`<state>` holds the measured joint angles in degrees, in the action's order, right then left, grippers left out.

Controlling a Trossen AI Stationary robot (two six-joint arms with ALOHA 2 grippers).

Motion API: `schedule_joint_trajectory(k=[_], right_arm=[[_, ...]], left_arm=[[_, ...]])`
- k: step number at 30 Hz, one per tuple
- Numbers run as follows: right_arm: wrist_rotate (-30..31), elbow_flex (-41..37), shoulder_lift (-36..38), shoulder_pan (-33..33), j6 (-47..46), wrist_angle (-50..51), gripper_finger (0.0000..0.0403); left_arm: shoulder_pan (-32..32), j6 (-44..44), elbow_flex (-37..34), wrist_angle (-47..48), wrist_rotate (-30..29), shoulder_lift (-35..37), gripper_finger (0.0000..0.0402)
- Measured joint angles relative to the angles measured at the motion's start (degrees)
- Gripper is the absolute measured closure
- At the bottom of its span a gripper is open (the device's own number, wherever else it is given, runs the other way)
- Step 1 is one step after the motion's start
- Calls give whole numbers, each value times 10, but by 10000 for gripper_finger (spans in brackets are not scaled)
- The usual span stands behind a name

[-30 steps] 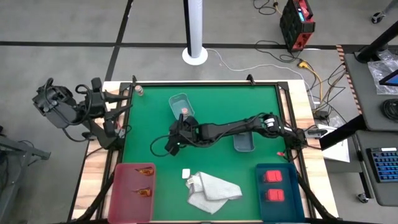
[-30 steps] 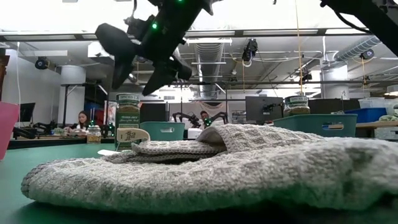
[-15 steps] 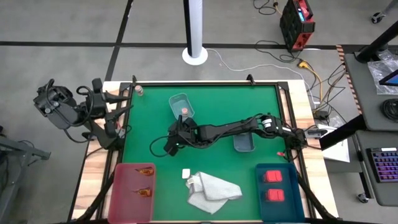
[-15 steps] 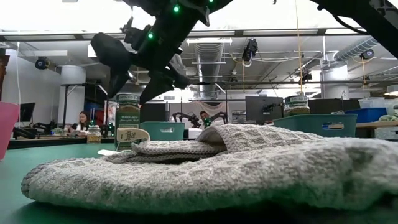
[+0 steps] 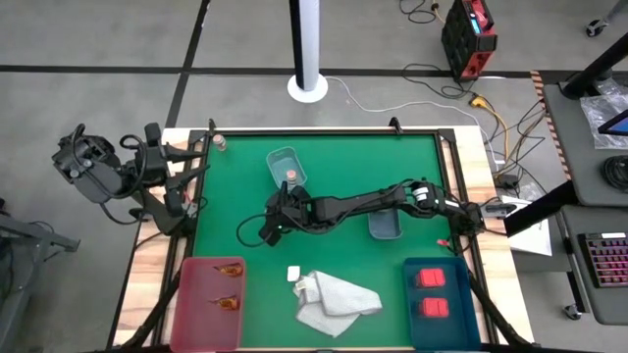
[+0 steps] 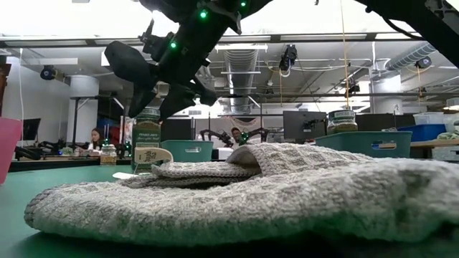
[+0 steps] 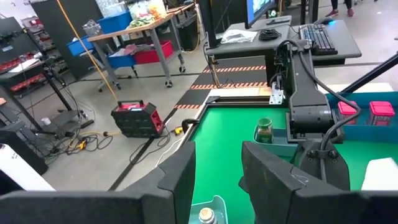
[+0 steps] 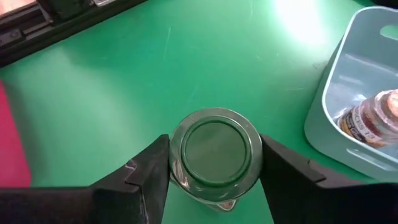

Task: Sort spices by type
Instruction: Put the green spice bottle into the blue bin

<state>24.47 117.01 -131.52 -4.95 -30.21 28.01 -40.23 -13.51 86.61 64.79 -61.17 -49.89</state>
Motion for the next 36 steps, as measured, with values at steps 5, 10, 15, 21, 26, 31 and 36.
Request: schedule_joint_trajectory(k=[5,10,15,21,26,31,36], right_arm=[[-4,0,0,0,-25,0,206],[-9,3,9,0,-30,7,206],[-4,21,59,-1,-63,58,206],[59,15,157,-24,-122,213,206],[154,-31,234,-84,-207,341,206],[196,-133,316,-137,-332,398,206],[205,-235,397,-173,-420,391,206]], left_arm=[[0,7,0,0,0,0,286],[0,10,0,0,-5,1,286],[0,10,0,-1,-57,2,286],[0,25,0,0,-63,2,286],[0,26,0,0,-64,2,286],[0,32,0,1,-64,2,286],[0,43,0,0,-65,2,286]])
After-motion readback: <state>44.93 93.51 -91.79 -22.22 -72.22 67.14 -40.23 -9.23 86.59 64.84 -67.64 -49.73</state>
